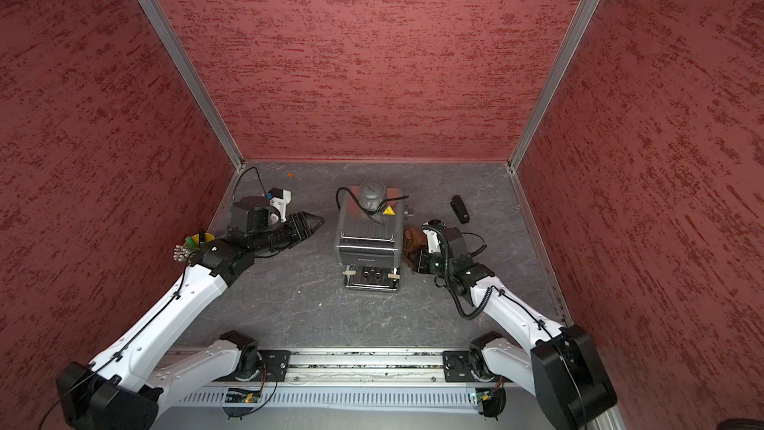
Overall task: Wipe the surface of a coffee machine
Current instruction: Wipe the dirt from the surface of the coffee machine.
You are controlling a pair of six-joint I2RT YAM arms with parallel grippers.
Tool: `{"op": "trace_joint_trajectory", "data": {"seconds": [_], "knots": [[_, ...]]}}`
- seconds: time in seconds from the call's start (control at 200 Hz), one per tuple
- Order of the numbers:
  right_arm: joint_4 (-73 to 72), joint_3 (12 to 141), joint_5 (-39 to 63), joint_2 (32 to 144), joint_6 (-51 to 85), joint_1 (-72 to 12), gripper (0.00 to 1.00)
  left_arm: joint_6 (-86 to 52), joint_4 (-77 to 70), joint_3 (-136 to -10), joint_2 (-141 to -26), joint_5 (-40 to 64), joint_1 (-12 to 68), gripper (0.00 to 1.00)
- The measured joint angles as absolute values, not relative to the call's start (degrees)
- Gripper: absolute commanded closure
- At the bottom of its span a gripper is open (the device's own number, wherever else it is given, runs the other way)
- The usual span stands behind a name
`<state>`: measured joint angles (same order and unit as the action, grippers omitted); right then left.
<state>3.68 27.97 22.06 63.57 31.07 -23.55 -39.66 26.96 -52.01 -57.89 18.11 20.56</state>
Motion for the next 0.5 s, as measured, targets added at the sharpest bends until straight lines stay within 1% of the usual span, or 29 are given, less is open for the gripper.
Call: {"op": "trace_joint_trajectory", "data": {"seconds": [0.306,0.501], "knots": [[0.4,25.1,22.9,63.6,34.7,-27.4,1.00,-40.1,26.9,-50.8,-57.3,18.2,20.6,0.37],[-1.0,20.9,22.9,61.1,38.0,-30.0,1.00,-40.2,26.9,-50.4,-57.3,18.5,20.6,0.38]]}}
